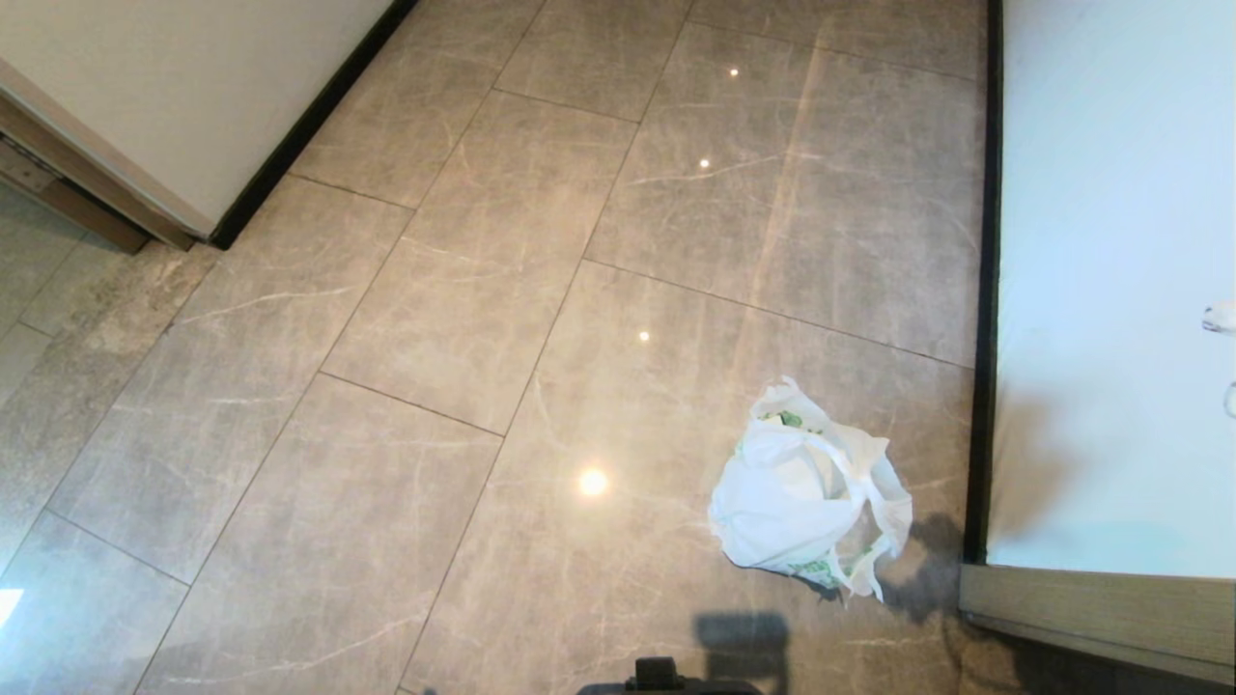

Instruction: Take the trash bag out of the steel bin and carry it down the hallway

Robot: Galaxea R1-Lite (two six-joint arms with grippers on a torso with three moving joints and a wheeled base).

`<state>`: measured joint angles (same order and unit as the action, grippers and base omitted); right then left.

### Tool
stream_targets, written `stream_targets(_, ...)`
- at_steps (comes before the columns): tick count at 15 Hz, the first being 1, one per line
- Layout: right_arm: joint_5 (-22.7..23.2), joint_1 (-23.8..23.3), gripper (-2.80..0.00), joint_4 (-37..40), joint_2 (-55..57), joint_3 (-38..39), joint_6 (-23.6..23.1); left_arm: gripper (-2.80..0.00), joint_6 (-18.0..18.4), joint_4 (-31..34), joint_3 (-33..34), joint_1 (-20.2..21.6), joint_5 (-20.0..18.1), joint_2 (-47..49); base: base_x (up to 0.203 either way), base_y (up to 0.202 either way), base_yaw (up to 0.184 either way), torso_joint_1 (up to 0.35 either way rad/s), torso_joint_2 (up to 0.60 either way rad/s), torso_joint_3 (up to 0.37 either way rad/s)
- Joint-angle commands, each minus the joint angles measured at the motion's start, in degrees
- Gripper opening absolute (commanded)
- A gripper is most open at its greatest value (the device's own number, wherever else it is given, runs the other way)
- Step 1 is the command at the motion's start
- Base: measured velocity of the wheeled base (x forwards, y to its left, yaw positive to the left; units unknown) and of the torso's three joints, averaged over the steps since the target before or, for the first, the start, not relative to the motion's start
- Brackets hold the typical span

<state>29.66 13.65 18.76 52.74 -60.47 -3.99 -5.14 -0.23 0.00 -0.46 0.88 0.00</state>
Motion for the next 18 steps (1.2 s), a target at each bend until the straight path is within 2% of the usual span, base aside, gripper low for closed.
stream_targets(1,0.1,-1.1,0.0,-1.2,-4.4,4.7,0.2,-2.8,-0.1,0.0,0.0,0.0,0.0,0.0,0.0,0.0,0.0,0.0,0.0,0.0)
stream_targets(7,-0.2,-6.4,0.0,-2.6,-14.6,14.7,4.5,-2.8,-0.1,0.0,0.0,0.0,0.0,0.0,0.0,0.0,0.0,0.0,0.0,0.0)
stream_targets(18,-0.2,-13.3,0.0,-5.2,-28.5,33.4,4.2,-2.8,-0.1,0.0,0.0,0.0,0.0,0.0,0.0,0.0,0.0,0.0,0.0,0.0)
